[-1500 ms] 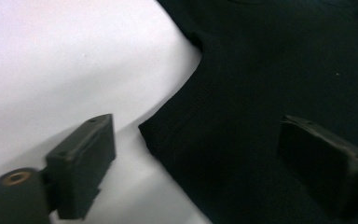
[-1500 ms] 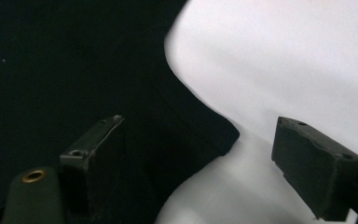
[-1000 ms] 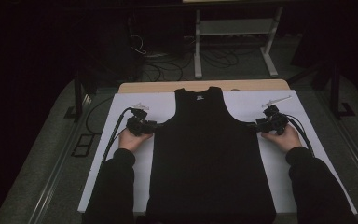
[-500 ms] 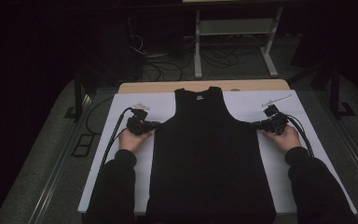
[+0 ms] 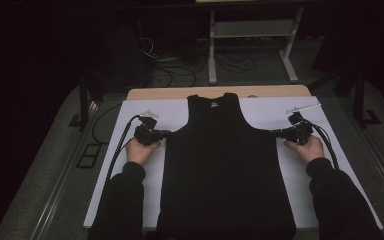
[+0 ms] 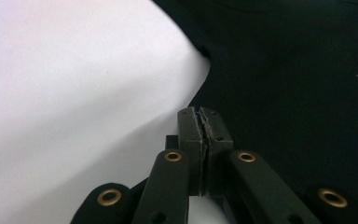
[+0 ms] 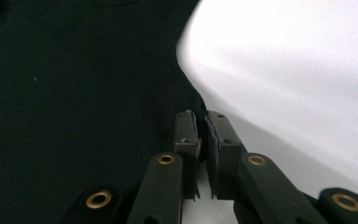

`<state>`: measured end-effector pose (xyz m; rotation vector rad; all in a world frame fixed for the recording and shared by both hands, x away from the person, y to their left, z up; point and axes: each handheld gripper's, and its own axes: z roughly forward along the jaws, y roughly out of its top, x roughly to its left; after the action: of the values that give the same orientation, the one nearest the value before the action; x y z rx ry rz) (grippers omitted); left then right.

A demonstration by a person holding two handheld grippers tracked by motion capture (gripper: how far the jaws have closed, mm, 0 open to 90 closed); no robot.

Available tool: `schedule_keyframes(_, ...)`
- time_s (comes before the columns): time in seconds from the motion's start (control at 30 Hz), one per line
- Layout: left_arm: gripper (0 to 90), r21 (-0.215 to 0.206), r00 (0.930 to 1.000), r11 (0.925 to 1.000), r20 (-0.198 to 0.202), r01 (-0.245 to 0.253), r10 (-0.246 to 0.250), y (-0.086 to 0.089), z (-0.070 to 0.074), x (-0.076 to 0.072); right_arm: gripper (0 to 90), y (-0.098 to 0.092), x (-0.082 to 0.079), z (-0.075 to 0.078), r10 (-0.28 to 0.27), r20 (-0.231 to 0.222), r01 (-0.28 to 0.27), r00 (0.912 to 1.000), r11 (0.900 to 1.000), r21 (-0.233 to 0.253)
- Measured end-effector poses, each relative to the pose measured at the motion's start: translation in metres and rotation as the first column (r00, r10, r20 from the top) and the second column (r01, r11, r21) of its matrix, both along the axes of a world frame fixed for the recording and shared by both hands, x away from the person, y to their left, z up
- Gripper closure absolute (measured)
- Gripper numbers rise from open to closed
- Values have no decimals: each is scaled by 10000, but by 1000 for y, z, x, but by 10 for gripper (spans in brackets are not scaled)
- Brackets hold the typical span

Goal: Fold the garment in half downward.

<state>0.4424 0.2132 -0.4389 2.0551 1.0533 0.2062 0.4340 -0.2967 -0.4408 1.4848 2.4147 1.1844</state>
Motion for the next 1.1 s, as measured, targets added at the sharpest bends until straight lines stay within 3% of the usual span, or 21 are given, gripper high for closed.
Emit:
schedule_keyframes(0.23,870,-397,9993,9991,351,-122,136,6,9,-4,823,-1,-4,1,-32,-4,32,10000,9994,338)
schedule_keyframes(0.33,870,-763,9989,9969,399,-214,245,13,8,-6,822,-1,-4,1,-35,-48,37,10000,9991,414)
schedule_keyframes(0.4,870,-719,9991,9970,304,-271,294,14,7,-7,822,0,-5,2,-84,-13,84,10000,9988,485)
schedule_keyframes(0.43,870,-1050,9989,9940,315,-302,337,16,7,-8,822,-1,-6,4,-62,79,57,9999,9980,633)
schedule_keyframes(0.67,869,-1738,9989,9840,183,-392,431,19,6,-15,822,-4,-14,10,-137,252,115,9996,9962,867)
schedule_keyframes(0.87,869,-2045,9983,9779,290,-433,502,23,11,-24,821,-6,-23,15,-108,369,67,9993,9939,1100)
schedule_keyframes(1.1,869,-2093,9987,9772,272,-369,435,23,15,-30,822,-6,-31,18,-145,476,77,9988,9901,1404)
